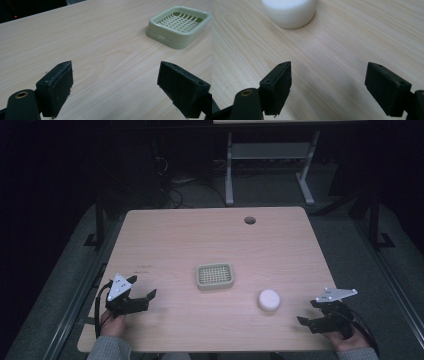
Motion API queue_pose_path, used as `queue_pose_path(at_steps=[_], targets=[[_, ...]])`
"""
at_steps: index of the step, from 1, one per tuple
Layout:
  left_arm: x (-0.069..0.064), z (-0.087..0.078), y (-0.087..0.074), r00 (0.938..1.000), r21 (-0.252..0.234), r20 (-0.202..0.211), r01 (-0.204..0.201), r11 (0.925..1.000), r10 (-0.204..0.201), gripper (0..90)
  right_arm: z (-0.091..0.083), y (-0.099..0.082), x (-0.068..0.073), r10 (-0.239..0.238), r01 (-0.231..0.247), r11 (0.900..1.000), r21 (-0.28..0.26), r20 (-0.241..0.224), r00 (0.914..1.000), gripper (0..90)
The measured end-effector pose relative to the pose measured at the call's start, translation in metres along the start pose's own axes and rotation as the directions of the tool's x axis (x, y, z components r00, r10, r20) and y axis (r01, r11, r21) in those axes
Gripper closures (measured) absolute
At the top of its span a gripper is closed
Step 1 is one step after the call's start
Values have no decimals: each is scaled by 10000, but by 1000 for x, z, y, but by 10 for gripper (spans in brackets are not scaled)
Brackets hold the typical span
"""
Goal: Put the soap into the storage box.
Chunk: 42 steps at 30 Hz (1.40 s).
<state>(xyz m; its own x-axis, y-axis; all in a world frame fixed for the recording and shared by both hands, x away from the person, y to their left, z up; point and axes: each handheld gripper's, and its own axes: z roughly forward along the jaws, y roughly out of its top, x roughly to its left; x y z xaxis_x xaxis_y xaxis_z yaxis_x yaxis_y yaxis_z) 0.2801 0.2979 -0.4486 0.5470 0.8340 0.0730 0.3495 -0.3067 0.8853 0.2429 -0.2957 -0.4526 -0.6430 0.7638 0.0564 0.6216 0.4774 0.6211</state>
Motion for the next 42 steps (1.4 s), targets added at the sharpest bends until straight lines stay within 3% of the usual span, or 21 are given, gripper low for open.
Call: queue_pose_path(at_steps=[6, 13, 20, 26, 42], targets=[[0, 0, 0, 10000, -1, 36, 25, 10000, -25, 128, 2, 2, 2, -139, 140, 9998, 167, -41, 9999, 209], [0, -2, -1, 10000, 24, -9, -47, 10000, 47, 128, 2, 18, 12, -659, 662, 9966, 485, -89, 9978, 202], [0, -2, -1, 10000, 48, 30, -25, 10000, 25, 128, 0, 30, 14, -697, 722, 9951, 681, -383, 9968, 195], [1, -2, -1, 10000, 26, -11, 15, 10000, -15, 128, 2, 47, 20, -1248, 1290, 9862, 1042, -461, 9911, 197], [2, -2, -1, 10000, -20, -29, 40, 10000, -40, 128, 10, 75, 25, -1697, 1821, 9639, 1944, -787, 9823, 178]])
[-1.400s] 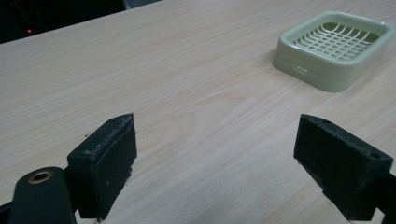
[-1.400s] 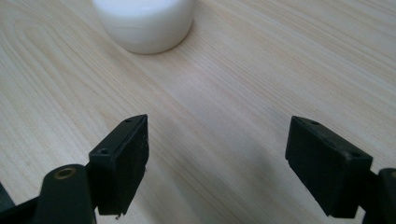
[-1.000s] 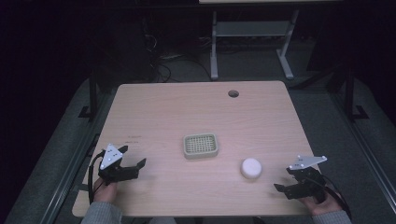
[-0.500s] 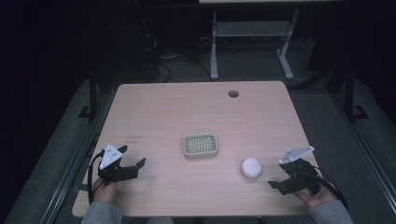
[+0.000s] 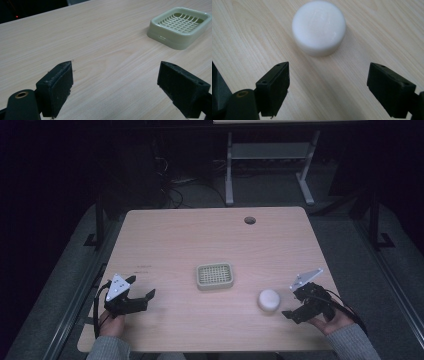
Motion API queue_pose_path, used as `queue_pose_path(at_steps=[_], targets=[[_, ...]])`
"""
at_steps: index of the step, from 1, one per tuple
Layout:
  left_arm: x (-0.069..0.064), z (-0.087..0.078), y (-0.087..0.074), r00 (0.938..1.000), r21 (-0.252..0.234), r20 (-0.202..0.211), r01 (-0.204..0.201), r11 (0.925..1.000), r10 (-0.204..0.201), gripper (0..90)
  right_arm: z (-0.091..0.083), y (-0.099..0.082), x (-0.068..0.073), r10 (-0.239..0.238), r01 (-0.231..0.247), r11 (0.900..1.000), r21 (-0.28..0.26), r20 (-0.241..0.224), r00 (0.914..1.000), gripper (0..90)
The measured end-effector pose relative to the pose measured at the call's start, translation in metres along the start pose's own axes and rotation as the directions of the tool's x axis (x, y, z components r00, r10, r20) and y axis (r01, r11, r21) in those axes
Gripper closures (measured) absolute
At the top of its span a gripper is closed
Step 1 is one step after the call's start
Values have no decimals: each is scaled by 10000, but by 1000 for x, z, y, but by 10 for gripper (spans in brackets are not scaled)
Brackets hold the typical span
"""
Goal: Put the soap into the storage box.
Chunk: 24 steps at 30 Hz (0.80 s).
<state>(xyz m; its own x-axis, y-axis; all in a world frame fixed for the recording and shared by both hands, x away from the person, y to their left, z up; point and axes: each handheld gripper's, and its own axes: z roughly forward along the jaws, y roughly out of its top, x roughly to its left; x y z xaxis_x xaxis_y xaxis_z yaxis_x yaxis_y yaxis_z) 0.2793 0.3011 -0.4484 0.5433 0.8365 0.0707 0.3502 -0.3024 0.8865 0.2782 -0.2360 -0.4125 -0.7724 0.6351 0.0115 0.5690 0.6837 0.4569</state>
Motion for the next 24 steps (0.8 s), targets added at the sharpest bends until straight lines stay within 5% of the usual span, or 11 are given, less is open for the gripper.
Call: queue_pose_path(at_steps=[24], targets=[[2, -1, 0, 9999, -65, -13, 151, 9999, -151, 128, 11, 39, 2, -806, 817, 9939, 743, -183, 9966, 173]])
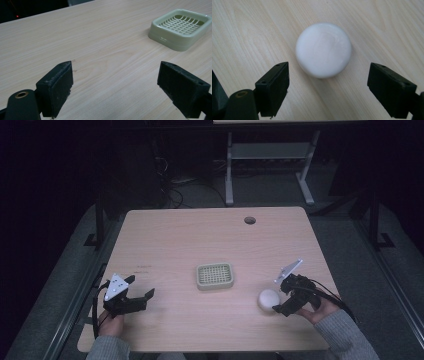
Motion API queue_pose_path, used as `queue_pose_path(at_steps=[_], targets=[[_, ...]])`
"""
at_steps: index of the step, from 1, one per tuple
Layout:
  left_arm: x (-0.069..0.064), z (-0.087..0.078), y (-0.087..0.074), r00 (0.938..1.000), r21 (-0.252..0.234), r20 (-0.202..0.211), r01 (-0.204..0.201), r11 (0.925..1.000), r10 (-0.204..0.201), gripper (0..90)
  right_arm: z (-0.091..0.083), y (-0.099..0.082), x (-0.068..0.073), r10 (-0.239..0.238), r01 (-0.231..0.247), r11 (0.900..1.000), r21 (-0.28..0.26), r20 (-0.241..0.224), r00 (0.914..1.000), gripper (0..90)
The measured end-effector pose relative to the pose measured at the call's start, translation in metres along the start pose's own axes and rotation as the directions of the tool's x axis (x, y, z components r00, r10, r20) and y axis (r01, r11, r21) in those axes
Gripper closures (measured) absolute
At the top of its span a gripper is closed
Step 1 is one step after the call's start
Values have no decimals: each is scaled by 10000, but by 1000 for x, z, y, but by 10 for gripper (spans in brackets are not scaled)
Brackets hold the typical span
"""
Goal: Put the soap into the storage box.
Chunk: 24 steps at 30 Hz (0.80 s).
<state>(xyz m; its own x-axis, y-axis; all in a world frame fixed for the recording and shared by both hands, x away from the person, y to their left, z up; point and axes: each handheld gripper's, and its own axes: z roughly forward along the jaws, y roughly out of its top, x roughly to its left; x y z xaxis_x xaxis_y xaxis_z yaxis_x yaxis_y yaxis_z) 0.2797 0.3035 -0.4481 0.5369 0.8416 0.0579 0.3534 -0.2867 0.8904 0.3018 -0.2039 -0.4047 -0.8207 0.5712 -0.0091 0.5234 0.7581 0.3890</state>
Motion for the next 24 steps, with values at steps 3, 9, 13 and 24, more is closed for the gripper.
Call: queue_pose_path(at_steps=[3, 9, 13, 24], targets=[[0, 0, 0, 10000, 11, -15, 10, 10000, -10, 128, 5, 6, 0, -117, 117, 9997, 191, -24, 9999, 166], [0, 0, 0, 10000, 20, -18, -9, 10000, 9, 128, 16, 16, 0, -267, 280, 9974, 665, -205, 9994, 159], [0, 0, 0, 10000, -1, -17, 1, 10000, -1, 128, 21, 22, -1, -344, 360, 9954, 885, -190, 9992, 157], [0, -1, 0, 10000, -47, -29, 76, 10000, -76, 128, 38, 31, 0, -446, 495, 9874, 1505, -361, 9984, 155]])
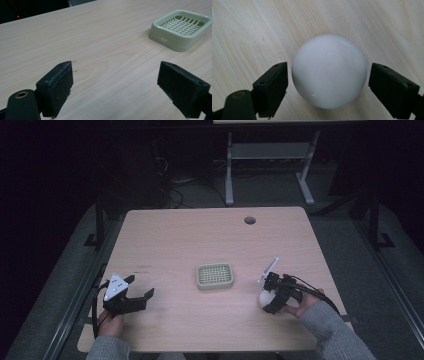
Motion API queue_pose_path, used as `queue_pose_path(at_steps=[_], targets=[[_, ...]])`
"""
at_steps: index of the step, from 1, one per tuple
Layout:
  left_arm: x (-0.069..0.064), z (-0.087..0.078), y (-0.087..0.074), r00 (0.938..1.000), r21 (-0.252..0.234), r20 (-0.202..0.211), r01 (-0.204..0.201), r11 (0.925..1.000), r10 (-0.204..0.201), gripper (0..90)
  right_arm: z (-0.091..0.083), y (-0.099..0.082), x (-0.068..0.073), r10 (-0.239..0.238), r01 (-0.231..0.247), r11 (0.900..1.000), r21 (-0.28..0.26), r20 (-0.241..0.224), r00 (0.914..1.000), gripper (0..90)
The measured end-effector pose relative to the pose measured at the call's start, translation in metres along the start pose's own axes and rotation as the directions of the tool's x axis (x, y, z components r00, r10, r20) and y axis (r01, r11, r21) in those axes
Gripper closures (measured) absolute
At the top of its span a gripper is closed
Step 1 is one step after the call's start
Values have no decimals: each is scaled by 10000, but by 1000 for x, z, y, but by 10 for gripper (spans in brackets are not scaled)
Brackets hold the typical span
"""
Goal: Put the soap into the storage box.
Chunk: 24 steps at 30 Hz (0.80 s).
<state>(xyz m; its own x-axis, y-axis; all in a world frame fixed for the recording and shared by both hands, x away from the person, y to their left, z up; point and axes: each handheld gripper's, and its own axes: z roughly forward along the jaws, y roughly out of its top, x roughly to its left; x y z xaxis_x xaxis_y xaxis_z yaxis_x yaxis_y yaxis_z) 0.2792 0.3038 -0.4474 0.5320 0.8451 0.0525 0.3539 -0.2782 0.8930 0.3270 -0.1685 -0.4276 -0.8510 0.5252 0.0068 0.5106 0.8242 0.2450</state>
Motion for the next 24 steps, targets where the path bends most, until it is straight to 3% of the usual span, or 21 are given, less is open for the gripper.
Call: queue_pose_path(at_steps=[9, 24], targets=[[0, -1, 0, 10000, -30, -2, 1, 10000, -1, 128, 10, 6, 2, -257, 250, 9987, 452, 150, 9996, 176], [0, 0, 0, 10000, 36, 31, -39, 10000, 39, 128, 13, 8, 1, -194, 191, 9972, 719, 33, 9998, 233]])
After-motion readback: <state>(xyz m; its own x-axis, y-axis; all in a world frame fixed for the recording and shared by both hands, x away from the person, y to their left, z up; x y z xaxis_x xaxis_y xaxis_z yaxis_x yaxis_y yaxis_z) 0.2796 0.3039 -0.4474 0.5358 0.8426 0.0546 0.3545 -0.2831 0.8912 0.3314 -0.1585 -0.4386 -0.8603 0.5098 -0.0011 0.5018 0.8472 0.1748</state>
